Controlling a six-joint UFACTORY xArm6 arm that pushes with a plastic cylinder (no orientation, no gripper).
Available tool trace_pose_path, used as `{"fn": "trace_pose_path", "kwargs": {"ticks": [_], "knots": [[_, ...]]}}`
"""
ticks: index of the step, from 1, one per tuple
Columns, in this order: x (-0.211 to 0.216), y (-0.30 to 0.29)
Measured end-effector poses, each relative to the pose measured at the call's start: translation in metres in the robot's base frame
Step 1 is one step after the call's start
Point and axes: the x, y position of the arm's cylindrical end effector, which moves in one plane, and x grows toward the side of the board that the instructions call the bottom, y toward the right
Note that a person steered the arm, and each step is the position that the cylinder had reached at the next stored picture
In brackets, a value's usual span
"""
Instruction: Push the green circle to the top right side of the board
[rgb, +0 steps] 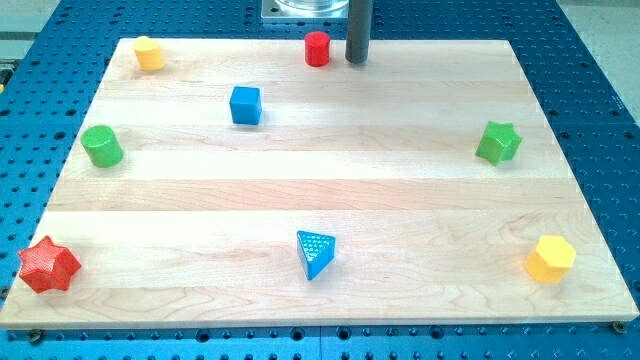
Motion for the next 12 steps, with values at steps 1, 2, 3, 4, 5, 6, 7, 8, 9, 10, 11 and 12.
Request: {"fn": "trace_pose_path", "kwargs": {"ticks": [1, 2, 3, 4, 5, 6, 7, 8, 9, 10, 11, 12], "knots": [[0.024, 0.02], [0.059, 0.029], [0.125, -0.016], [0.2, -0.099], [0.249, -0.221], [0.267, -0.311], [0.229, -0.33], [0.197, -0.331], [0.179, -0.331], [0.17, -0.362], [0.155, -0.336], [0.154, -0.259]]}}
